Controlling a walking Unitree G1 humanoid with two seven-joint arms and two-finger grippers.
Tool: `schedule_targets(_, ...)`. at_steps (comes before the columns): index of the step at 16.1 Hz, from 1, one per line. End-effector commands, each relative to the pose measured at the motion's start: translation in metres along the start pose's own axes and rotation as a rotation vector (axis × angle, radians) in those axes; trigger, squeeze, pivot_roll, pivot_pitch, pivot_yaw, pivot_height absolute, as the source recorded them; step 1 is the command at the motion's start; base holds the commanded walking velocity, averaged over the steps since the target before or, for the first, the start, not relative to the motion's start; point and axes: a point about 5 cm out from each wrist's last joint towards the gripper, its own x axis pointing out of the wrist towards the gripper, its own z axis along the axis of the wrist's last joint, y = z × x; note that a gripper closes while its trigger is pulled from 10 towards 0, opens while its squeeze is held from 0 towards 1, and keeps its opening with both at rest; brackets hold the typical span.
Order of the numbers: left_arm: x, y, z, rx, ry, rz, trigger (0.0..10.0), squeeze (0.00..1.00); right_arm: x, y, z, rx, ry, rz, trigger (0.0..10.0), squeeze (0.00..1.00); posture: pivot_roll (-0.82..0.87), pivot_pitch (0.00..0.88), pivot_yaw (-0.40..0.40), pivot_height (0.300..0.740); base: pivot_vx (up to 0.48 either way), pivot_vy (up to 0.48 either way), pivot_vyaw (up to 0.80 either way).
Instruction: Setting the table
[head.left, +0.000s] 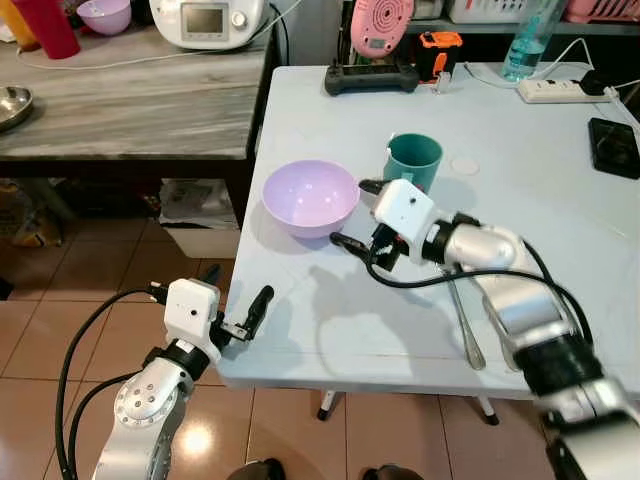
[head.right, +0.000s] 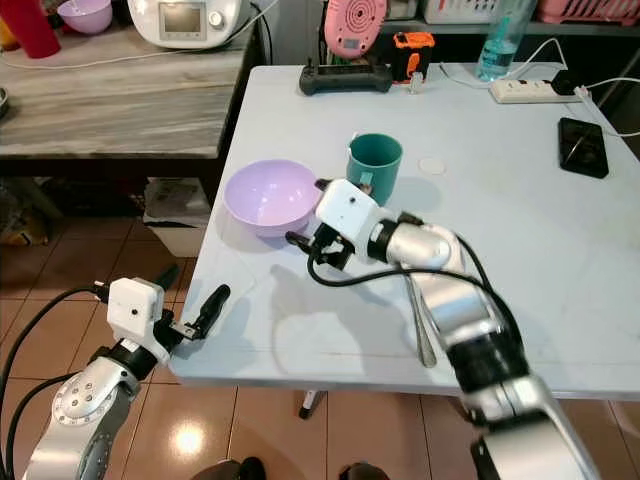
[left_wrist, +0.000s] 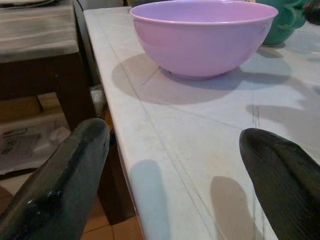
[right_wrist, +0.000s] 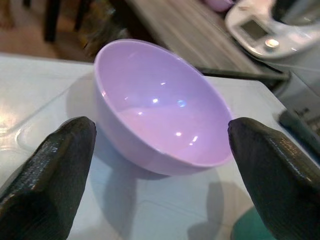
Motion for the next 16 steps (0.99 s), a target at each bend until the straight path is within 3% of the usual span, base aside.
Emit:
schedule_targets(1,-0.002,-0.002,0.002,0.004,-0.009,-0.013,10.0,0.0,0.004,0.001,0.001,-0.052,-0.002,0.056,10.0,0.0,-0.11,0.173,0.023,0.74,0.0,0.0,0.0)
schedule_targets(2,-0.002,-0.002,0.002,0.005,-0.008,-0.011,10.0,0.0,0.006,0.0,0.002,-0.076,-0.008,0.081,10.0,0.0,-0.11,0.176,0.023,0.74,0.0,0.0,0.0)
schedule_targets(3,-0.003,-0.002,0.003,0.004,-0.012,-0.014,10.0,0.0,0.009,0.002,0.005,-0.163,-0.015,0.139,10.0,0.0,-0.1,0.178,0.027,0.74,0.0,0.0,0.0)
schedule_targets(5,-0.003,-0.006,0.006,-0.01,-0.034,-0.054,10.0,0.0,0.015,0.001,0.007,-0.142,-0.033,0.184,10.0,0.0,-0.1,0.178,0.03,0.74,0.0,0.0,0.0)
schedule_targets(7,-0.002,-0.011,0.01,-0.013,-0.051,-0.115,10.0,0.0,0.019,-0.002,0.003,-0.186,-0.016,0.218,10.0,0.0,-0.1,0.177,0.032,0.74,0.0,0.0,0.0)
schedule_targets(14,-0.004,-0.012,0.011,0.002,-0.046,-0.12,10.0,0.0,0.024,-0.016,-0.011,-0.254,0.073,0.211,10.0,0.0,-0.08,0.179,0.032,0.74,0.0,0.0,0.0)
schedule_targets(16,-0.005,-0.013,0.01,0.001,-0.045,-0.118,10.0,0.0,0.025,-0.018,-0.015,-0.251,0.099,0.193,0.0,0.0,-0.07,0.179,0.03,0.74,0.0,0.0,0.0)
